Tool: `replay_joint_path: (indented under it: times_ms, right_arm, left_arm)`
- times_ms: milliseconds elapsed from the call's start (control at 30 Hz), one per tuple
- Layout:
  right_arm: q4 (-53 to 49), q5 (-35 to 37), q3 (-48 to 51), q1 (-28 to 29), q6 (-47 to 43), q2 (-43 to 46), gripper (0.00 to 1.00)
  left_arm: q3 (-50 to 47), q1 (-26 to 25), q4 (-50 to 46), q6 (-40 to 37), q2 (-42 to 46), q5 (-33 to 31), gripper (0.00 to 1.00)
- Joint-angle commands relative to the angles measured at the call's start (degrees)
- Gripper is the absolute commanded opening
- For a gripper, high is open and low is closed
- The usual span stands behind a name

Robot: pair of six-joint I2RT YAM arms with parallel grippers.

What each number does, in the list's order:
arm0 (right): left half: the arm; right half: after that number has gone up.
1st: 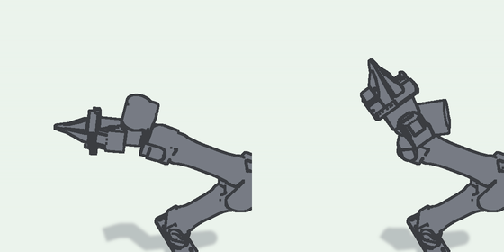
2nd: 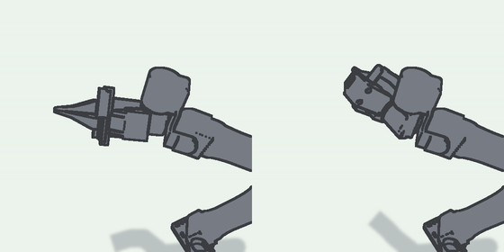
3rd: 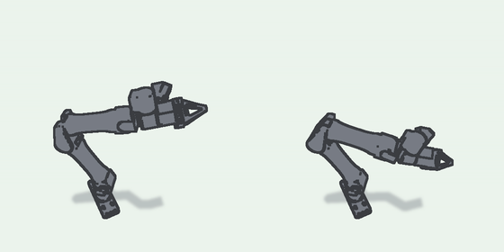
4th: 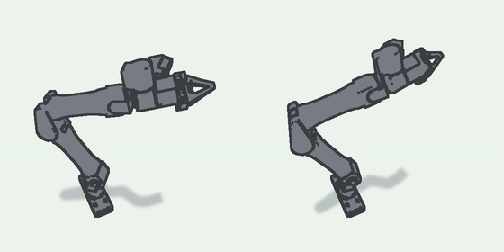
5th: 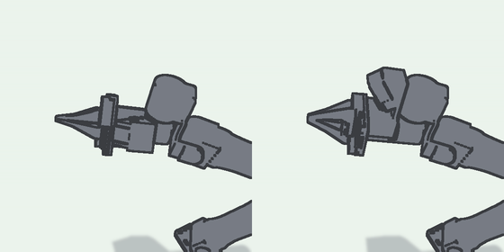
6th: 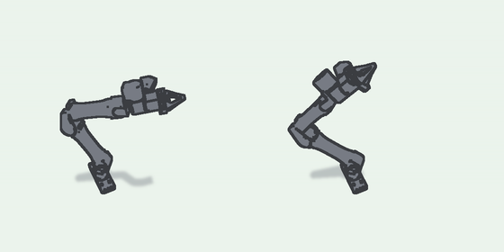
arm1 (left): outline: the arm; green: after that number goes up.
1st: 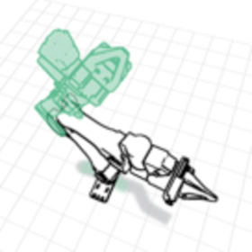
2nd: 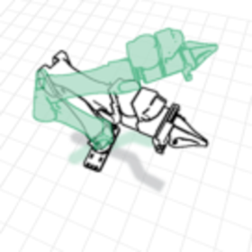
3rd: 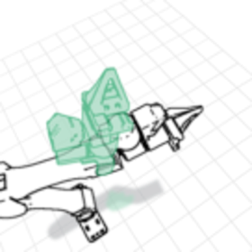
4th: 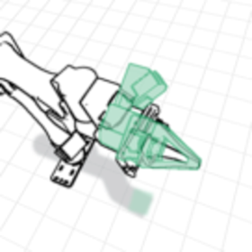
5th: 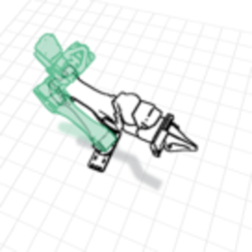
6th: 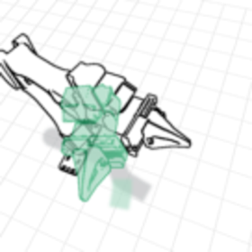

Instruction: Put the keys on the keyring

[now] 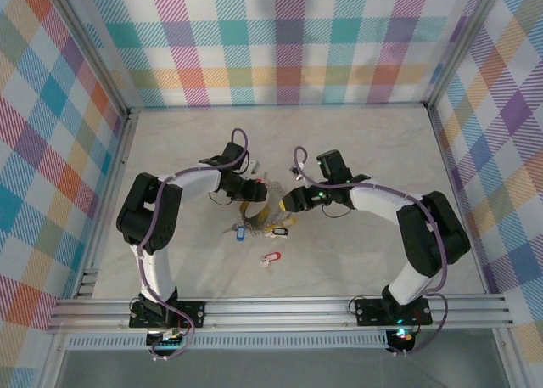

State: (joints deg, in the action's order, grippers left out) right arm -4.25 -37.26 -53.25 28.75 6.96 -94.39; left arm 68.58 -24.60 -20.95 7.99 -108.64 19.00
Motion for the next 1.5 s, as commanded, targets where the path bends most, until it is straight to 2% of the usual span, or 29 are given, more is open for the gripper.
replay_joint_path:
  times_ms: [0,133,267,367,567,767,933,1067,1233,1467]
  right_arm:
    - [0.00,5.14,-0.51,-1.07,-5.36,-1.39,0.44]
    - [2.18,-0.83,1.60,-1.29,-2.22,-4.69,0.45]
    - [3.54,-0.54,4.38,-1.24,-0.44,-5.85,0.49]
    - [4.15,-1.18,4.14,-1.25,1.02,-7.30,0.51]
    - [3.03,-3.60,1.20,-1.16,2.96,-8.60,0.58]
    - [-0.75,-4.13,-2.94,-1.17,3.21,-12.67,0.62]
    - [-2.29,-4.61,-2.46,-1.16,3.64,-14.96,0.62]
    - [-4.37,-5.57,-0.18,-0.99,3.14,-13.94,0.61]
    - [-8.52,-7.39,2.19,0.31,0.08,-10.01,0.61]
    - [-13.34,-14.56,-0.42,3.76,-4.65,-9.08,0.60]
  left_arm:
    - [-0.58,0.80,-0.72,-2.23,5.50,2.04,0.58]
    - [-3.71,1.18,0.22,0.22,11.05,1.82,0.59]
    - [-10.35,1.22,8.34,7.10,15.54,3.91,0.59]
    - [-14.47,1.22,14.91,12.52,16.28,5.61,0.60]
    - [-17.36,1.22,20.93,17.90,15.09,7.69,0.60]
    - [-18.55,1.22,22.67,19.34,13.87,6.79,0.61]
    - [-18.33,1.26,23.43,19.85,12.79,6.80,0.61]
    - [-17.60,1.15,23.08,19.51,11.17,6.70,0.61]
    - [-18.64,1.18,27.13,22.80,8.72,6.69,0.61]
    - [-17.37,1.13,26.30,21.94,7.52,5.39,0.61]
